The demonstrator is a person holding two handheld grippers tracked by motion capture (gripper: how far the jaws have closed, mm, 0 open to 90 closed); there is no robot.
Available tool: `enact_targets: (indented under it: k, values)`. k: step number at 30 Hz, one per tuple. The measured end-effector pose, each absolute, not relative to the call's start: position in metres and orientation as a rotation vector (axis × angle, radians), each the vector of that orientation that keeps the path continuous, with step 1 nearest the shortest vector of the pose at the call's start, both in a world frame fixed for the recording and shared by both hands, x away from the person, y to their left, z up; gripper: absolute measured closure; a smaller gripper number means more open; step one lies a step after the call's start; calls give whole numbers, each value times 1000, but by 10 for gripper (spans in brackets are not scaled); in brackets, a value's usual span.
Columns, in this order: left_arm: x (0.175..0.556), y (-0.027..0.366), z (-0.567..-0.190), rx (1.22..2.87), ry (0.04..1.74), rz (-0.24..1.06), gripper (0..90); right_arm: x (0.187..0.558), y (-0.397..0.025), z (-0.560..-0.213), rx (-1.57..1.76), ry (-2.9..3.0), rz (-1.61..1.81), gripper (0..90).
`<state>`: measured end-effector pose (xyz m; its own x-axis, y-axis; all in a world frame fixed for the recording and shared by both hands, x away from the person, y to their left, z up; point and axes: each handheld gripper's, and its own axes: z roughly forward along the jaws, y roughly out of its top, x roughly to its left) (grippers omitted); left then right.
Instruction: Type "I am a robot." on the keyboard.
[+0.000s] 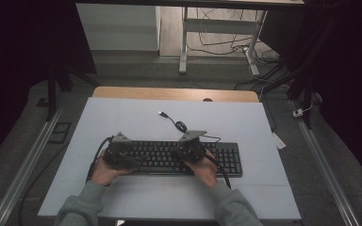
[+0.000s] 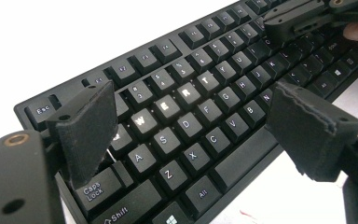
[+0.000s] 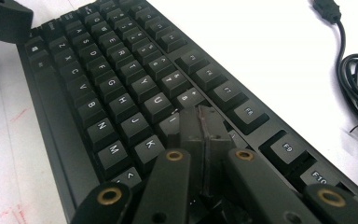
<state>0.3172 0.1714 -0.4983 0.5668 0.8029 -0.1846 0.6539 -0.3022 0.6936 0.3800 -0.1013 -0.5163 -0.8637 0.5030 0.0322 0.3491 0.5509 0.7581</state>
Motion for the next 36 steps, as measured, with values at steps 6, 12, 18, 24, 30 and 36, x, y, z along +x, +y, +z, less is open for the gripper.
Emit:
enact_targets:
  k: [6, 12, 18, 24, 30, 36]
  values:
    - [318, 171, -499, 2051, 1164, 255, 165, 380, -100, -518, 718, 2608, 1181, 895]
    - [317, 172, -498, 2046, 1166, 260, 165, 379, -100, -517, 707, 2589, 1213, 896]
    - [316, 172, -498, 2044, 1168, 266, 166, 377, -106, -511, 730, 2568, 1256, 895]
    - [316, 172, -498, 2045, 1161, 272, 171, 375, -114, -505, 726, 2556, 1279, 866]
    - [316, 172, -497, 2045, 1158, 276, 172, 370, -127, -498, 738, 2539, 1301, 717]
    - [316, 172, -498, 2046, 1158, 281, 176, 365, -149, -496, 767, 2513, 1315, 605]
